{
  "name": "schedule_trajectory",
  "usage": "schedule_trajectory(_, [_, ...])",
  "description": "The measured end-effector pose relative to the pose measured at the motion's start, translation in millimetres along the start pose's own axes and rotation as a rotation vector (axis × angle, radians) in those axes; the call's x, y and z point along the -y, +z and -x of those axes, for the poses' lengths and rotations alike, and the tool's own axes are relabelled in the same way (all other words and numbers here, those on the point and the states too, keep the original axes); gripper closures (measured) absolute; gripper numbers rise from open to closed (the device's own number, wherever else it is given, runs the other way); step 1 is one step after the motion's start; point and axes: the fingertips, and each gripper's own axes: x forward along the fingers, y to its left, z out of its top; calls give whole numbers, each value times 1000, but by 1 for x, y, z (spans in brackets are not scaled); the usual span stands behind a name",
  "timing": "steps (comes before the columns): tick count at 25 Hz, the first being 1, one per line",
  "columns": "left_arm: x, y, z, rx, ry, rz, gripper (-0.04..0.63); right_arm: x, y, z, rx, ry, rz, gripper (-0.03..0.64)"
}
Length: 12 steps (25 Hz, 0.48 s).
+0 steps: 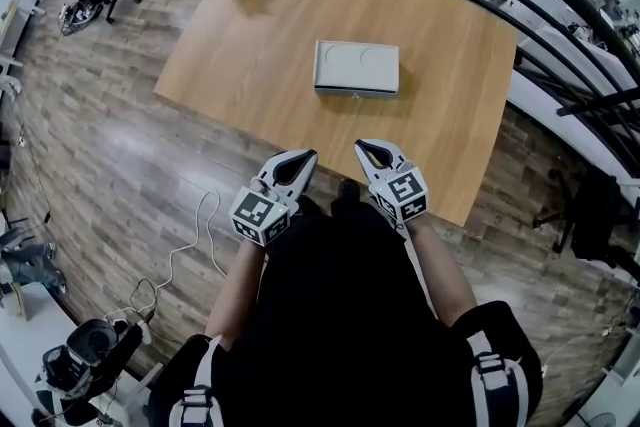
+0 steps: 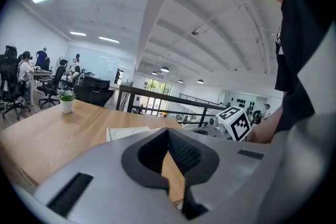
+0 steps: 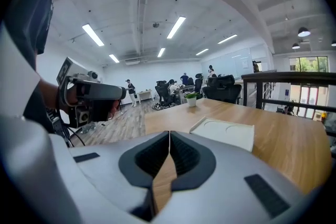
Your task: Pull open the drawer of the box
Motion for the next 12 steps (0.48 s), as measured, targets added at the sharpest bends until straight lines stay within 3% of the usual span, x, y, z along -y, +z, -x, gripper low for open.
schedule_trajectory(12, [-26,-2,-7,4,-15,36,573,32,7,-27,133,-40,-357,591])
